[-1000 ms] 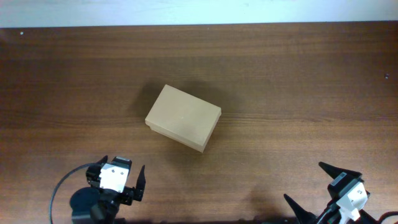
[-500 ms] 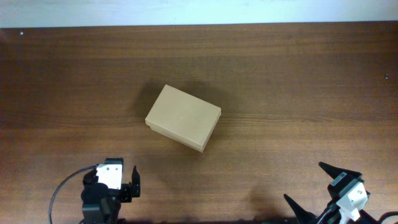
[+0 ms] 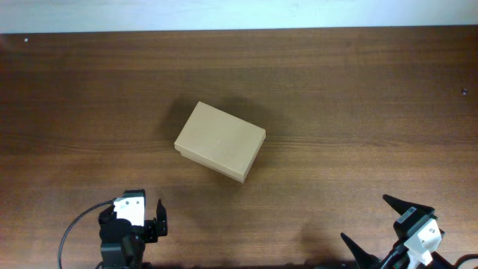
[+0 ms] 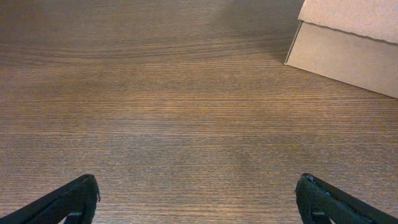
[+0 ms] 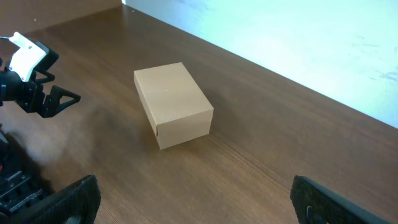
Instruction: Pack container
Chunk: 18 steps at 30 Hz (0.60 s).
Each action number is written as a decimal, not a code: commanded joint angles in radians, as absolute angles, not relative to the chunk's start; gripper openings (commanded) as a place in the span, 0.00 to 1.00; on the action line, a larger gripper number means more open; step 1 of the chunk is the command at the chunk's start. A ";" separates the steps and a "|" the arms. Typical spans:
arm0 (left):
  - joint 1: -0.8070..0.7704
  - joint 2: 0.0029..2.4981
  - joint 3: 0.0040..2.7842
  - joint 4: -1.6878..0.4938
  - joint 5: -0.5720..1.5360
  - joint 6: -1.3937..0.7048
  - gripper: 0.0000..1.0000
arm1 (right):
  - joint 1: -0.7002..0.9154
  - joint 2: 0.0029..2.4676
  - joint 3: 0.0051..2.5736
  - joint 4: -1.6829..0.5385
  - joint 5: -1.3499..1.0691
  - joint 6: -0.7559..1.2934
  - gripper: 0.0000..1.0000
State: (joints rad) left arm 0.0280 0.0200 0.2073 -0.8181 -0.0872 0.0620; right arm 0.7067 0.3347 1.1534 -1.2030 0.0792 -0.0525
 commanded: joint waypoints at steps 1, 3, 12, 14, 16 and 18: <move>0.023 0.006 0.195 -0.815 -0.102 0.052 1.00 | 0.706 0.333 1.149 -1.200 0.091 -0.044 0.99; 0.023 0.006 0.195 -0.815 -0.102 0.052 1.00 | 0.705 0.333 1.149 -1.210 0.091 -0.045 0.99; 0.023 0.006 0.195 -0.815 -0.102 0.052 1.00 | 0.427 0.284 0.950 -1.072 0.143 -0.052 0.99; 0.023 0.006 0.195 -0.815 -0.102 0.052 1.00 | 0.356 0.251 0.869 -1.047 0.143 -0.052 0.99; 0.023 0.006 0.195 -0.815 -0.102 0.052 1.00 | 0.298 0.218 0.796 -1.015 0.141 -0.052 0.99; 0.023 0.006 0.195 -0.815 -0.102 0.052 1.00 | 0.220 0.176 0.703 -0.962 0.116 -0.052 0.99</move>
